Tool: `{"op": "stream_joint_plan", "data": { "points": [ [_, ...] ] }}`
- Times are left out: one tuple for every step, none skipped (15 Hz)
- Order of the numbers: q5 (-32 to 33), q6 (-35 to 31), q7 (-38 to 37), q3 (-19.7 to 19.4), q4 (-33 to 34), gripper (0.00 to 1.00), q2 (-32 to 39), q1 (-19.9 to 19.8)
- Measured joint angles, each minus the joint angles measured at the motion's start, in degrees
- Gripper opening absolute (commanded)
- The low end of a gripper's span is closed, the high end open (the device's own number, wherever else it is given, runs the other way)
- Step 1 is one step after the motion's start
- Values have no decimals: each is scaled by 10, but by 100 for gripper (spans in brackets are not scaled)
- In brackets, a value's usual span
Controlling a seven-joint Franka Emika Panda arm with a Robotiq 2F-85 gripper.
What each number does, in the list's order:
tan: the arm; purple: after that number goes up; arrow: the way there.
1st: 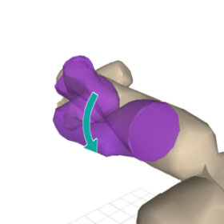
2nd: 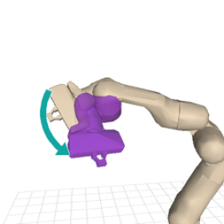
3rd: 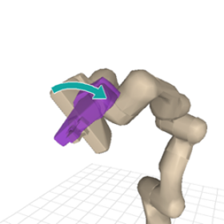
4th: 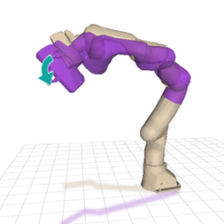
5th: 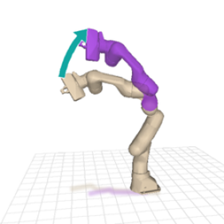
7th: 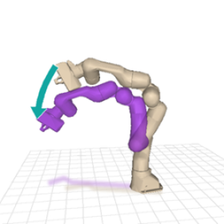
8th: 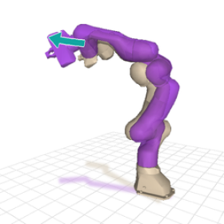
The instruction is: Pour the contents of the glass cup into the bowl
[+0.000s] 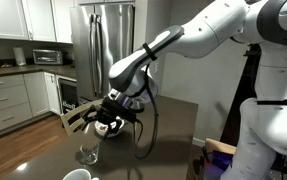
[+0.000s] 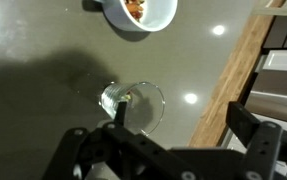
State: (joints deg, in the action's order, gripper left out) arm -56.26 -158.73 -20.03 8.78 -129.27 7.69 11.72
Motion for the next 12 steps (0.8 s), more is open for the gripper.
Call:
{"op": "stream_joint_plan", "data": {
  "points": [
    [45,1,-6,-2,-1,100,2,0],
    [81,3,-7,-3,-1,100,1,0],
    [109,6,-7,-4,1,100,1,0],
    [125,14,-7,-5,5,100,-1,-1],
    [132,29,-5,-5,11,100,-3,-1],
    [136,50,-3,-5,20,100,-6,-3],
    [140,77,-3,-5,30,100,-10,-4],
    [148,107,-3,-7,39,100,-14,-5],
    [164,139,-7,-11,48,100,-19,-5],
    [186,171,-15,-16,57,100,-21,-5],
    [213,202,-30,-21,66,100,-23,-6],
    [242,232,-49,-25,76,100,-24,-6]
  ]
}}
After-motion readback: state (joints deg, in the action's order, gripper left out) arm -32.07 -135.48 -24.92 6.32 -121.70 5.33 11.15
